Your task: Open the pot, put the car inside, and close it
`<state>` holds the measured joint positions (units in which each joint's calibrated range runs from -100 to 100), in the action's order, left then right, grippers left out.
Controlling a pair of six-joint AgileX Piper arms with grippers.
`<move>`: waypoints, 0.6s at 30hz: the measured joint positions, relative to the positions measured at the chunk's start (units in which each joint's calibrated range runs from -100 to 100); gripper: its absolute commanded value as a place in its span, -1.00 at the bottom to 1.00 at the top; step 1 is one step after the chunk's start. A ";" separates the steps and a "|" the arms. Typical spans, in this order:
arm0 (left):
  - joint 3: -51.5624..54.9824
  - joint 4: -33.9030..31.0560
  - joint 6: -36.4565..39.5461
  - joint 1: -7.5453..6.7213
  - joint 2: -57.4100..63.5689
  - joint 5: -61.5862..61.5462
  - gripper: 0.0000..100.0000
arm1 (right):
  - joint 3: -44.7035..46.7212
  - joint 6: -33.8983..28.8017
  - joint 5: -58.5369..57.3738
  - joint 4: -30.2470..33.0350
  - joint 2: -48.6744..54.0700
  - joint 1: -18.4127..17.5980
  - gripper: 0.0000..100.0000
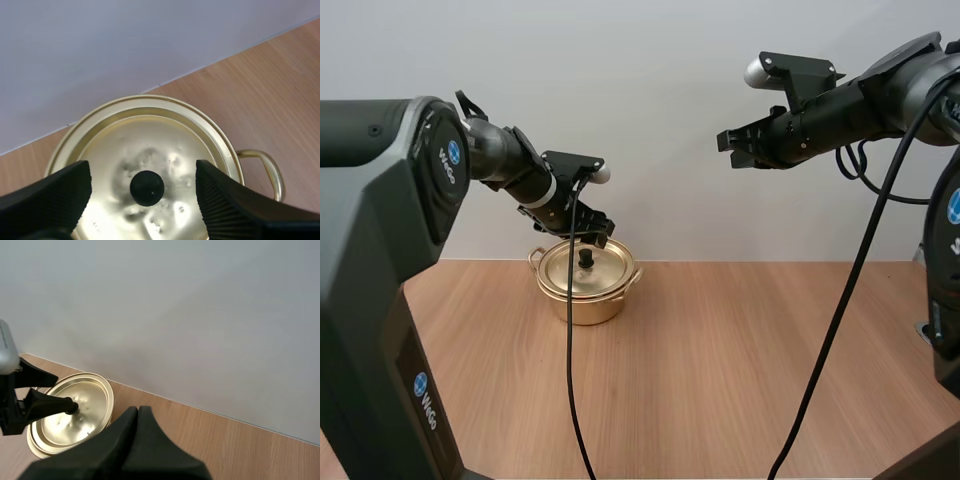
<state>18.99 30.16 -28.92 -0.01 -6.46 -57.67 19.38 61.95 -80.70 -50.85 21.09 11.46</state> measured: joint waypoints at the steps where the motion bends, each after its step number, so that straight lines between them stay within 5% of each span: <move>1: 0.00 0.49 0.27 0.00 1.79 0.32 1.00 | 0.00 0.59 0.00 0.00 0.00 0.00 -1.00; 9: 4.94 12.52 -5.04 0.41 17.69 4.54 1.00 | 0.99 3.81 -0.27 -0.66 1.16 0.00 -1.00; 13: 11.95 18.85 -6.28 1.23 25.40 14.14 1.00 | 6.14 8.47 -0.27 -5.82 4.86 0.00 -1.00; 18: 22.38 22.24 -3.23 4.13 34.94 19.13 1.00 | 14.97 15.17 -0.27 -13.42 11.49 0.00 -1.00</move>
<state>41.37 52.40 -32.15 4.12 28.48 -38.54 34.35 77.12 -80.97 -64.27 32.58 11.46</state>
